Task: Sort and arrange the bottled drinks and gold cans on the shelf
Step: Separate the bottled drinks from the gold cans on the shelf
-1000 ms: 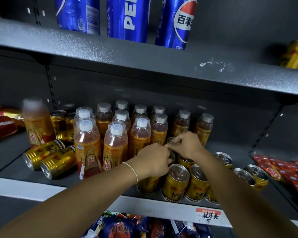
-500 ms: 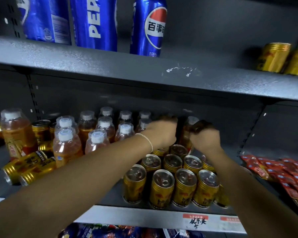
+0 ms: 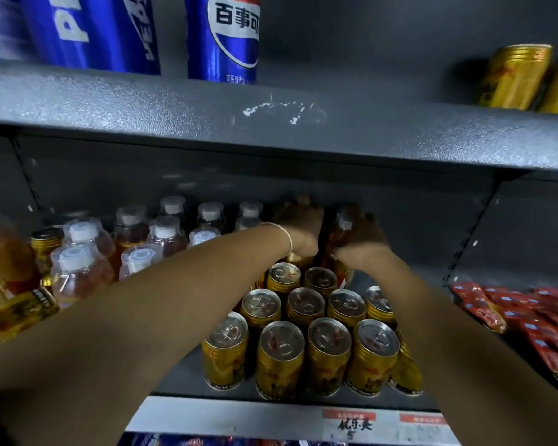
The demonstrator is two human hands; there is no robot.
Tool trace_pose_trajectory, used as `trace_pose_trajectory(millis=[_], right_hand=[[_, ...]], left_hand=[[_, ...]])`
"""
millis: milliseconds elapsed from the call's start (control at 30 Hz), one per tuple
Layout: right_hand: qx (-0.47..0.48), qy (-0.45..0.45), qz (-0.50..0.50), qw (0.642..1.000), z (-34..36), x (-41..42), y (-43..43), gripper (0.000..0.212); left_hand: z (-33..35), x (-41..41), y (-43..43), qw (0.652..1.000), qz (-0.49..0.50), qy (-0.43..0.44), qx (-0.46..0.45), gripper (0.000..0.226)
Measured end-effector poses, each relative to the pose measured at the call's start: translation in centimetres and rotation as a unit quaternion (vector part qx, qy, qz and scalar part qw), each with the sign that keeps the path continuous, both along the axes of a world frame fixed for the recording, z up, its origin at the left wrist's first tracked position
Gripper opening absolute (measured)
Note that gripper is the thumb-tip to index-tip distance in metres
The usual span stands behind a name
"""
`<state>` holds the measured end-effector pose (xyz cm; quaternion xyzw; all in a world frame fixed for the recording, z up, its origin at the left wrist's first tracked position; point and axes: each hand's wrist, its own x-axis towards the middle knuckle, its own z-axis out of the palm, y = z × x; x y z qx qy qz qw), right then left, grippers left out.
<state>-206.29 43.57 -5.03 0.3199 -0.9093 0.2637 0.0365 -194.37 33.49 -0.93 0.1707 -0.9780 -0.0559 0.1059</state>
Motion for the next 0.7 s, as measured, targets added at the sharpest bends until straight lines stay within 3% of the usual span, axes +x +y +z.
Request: trace_pose_trajectory(millis=[267, 367, 433, 567, 700], right_hand=[[-0.015, -0.032, 0.009, 0.999, 0.5, 1.4, 1.9, 0.067], [-0.121, -0.028, 0.016, 0.992, -0.4, 3.1, 2.7, 0.059], [-0.149, -0.015, 0.008, 0.989, -0.5, 4.3, 3.1, 0.052], [-0.104, 0.068, -0.013, 0.992, 0.5, 6.4, 4.0, 0.036], [-0.116, 0.201, -0.005, 0.973, 2.1, 10.2, 5.6, 0.064]], left_hand=[[-0.7, 0.4, 1.0, 0.998, -0.037, 0.007, -0.054, 0.067], [-0.7, 1.2, 0.7, 0.997, -0.05, 0.021, -0.046, 0.06], [-0.4, 1.9, 0.8, 0.997, -0.05, 0.037, -0.049, 0.059], [1.4, 3.6, 1.6, 0.995, -0.039, 0.081, -0.052, 0.071], [3.5, 6.6, 2.6, 0.983, -0.081, 0.145, -0.074, 0.064]])
